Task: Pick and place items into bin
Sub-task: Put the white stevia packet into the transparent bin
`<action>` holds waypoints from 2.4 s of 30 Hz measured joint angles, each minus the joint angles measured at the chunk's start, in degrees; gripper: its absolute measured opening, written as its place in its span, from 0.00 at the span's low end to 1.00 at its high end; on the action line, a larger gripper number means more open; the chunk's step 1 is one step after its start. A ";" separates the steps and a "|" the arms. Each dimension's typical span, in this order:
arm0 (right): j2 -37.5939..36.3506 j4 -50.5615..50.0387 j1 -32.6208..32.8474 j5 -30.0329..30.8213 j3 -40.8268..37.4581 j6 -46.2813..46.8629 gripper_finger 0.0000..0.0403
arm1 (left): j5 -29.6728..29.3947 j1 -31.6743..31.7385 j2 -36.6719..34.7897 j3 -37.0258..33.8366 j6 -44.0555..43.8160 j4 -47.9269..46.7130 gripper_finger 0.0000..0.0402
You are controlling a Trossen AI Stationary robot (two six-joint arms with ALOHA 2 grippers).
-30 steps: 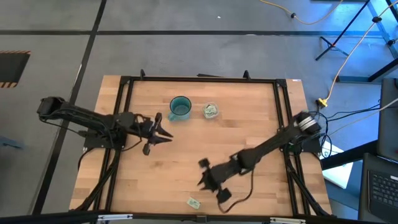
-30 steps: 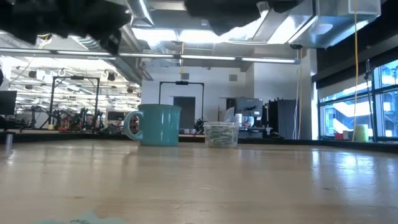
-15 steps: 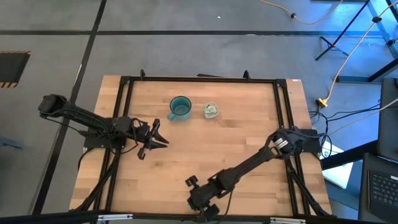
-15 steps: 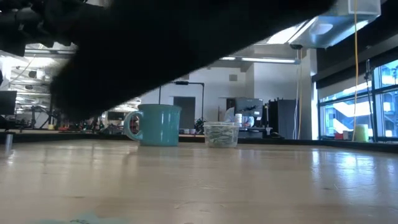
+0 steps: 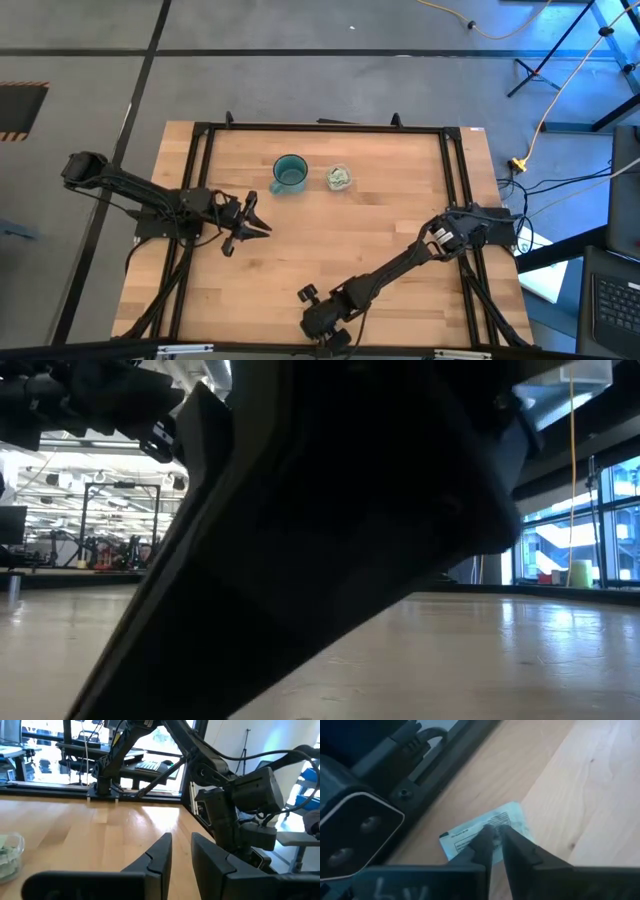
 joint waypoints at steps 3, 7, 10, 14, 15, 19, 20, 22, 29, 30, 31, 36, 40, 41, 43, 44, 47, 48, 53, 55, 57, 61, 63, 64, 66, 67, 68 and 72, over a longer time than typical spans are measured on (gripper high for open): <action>-0.02 -0.09 -0.01 0.35 0.00 -0.16 0.04 | 0.00 0.00 0.00 0.00 0.19 -0.06 0.17; -0.09 -0.34 0.01 0.79 -0.02 -0.26 0.01 | 0.00 0.00 0.00 0.00 0.19 -0.08 0.16; -1.56 -2.94 -0.15 1.02 -0.28 -0.01 0.01 | 0.02 0.00 0.00 0.00 0.19 -0.08 0.17; -7.18 -6.87 -0.90 1.82 -0.39 0.20 0.01 | 0.03 0.00 0.00 0.00 0.20 0.34 0.17; -9.26 -7.92 -1.09 3.13 -0.28 0.20 0.01 | 0.04 0.00 0.00 0.02 0.21 0.38 0.17; -16.51 -18.11 -2.29 13.21 -0.24 0.86 0.01 | 0.07 0.00 0.00 0.02 0.19 0.58 0.16; -18.23 -20.67 -2.80 15.40 -0.28 1.49 0.01 | 0.07 0.00 0.00 0.02 0.19 0.57 0.16; -22.07 -24.91 -4.15 18.86 -0.33 2.67 0.01 | 0.07 0.00 -0.02 0.02 0.19 0.57 0.16; -32.34 -30.81 -13.93 21.43 -3.25 2.48 0.01 | 0.07 0.02 -0.04 0.15 0.34 0.60 0.16; -33.21 -30.83 -15.93 21.53 -3.83 1.57 0.01 | 0.05 0.02 -0.04 0.16 0.34 0.62 0.16; -33.97 -30.52 -17.97 21.55 -4.70 1.08 0.01 | 0.04 0.02 -0.04 0.17 0.34 0.59 0.16; -33.92 -29.11 -29.33 16.75 -10.60 -2.60 0.01 | 0.00 0.09 -0.04 0.17 0.35 0.57 0.15; -34.02 -22.59 -37.29 11.38 -17.30 -4.85 0.01 | -0.42 0.09 -0.04 0.17 2.35 0.57 0.16; -33.99 -21.62 -38.87 11.23 -18.59 -5.23 0.01 | -0.54 0.08 -0.04 0.17 3.00 0.48 0.15; -34.02 -17.73 -41.86 11.03 -21.19 -6.63 0.01 | -0.65 0.09 -0.04 0.17 4.23 0.37 0.15; -34.07 -16.01 -43.10 10.78 -22.56 -7.56 0.01 | -0.88 0.07 -0.04 0.17 4.72 0.37 0.15; -33.99 -12.16 -46.47 7.08 -25.85 -9.04 0.01 | -2.52 0.07 -0.04 0.17 5.33 0.37 0.15; -33.99 -10.74 -47.38 5.99 -26.70 -9.26 0.01 | -3.18 0.09 -0.04 0.17 5.35 0.33 0.15; -34.05 -3.51 -50.21 4.20 -32.13 -10.63 0.01 | -5.07 0.08 -0.04 0.17 5.35 0.31 0.15; -34.05 -0.63 -50.75 2.57 -33.76 -10.67 0.01 | -5.18 0.09 -0.04 0.17 5.35 0.31 0.15; -34.05 0.66 -50.93 2.27 -35.60 -10.64 0.01 | -5.18 0.07 -0.04 0.17 5.35 0.31 0.15; -34.05 3.63 -50.99 2.25 -39.04 -10.37 0.01 | -5.20 0.07 -0.04 0.17 5.35 0.31 0.15; -34.05 5.64 -51.00 2.26 -40.97 -9.53 0.01 | -5.20 0.08 -0.04 0.17 5.35 0.31 0.15; -34.05 6.19 -51.00 2.30 -41.62 -9.10 0.01 | -5.20 0.09 -0.04 0.17 5.35 0.31 0.15; -34.05 7.18 -51.00 2.32 -42.01 -9.01 0.01 | -5.20 0.08 -0.04 0.17 5.35 0.31 0.14; -34.05 7.26 -51.00 2.32 -42.01 -9.12 0.01 | -5.21 0.09 -0.04 0.17 5.35 0.31 0.14; -34.05 7.37 -51.00 2.34 -42.04 -9.29 0.01 | -5.27 0.07 -0.04 0.17 5.35 0.31 0.14; -34.05 9.50 -50.98 2.34 -41.92 -9.57 0.02 | -5.90 0.07 -0.04 0.17 5.35 0.31 0.15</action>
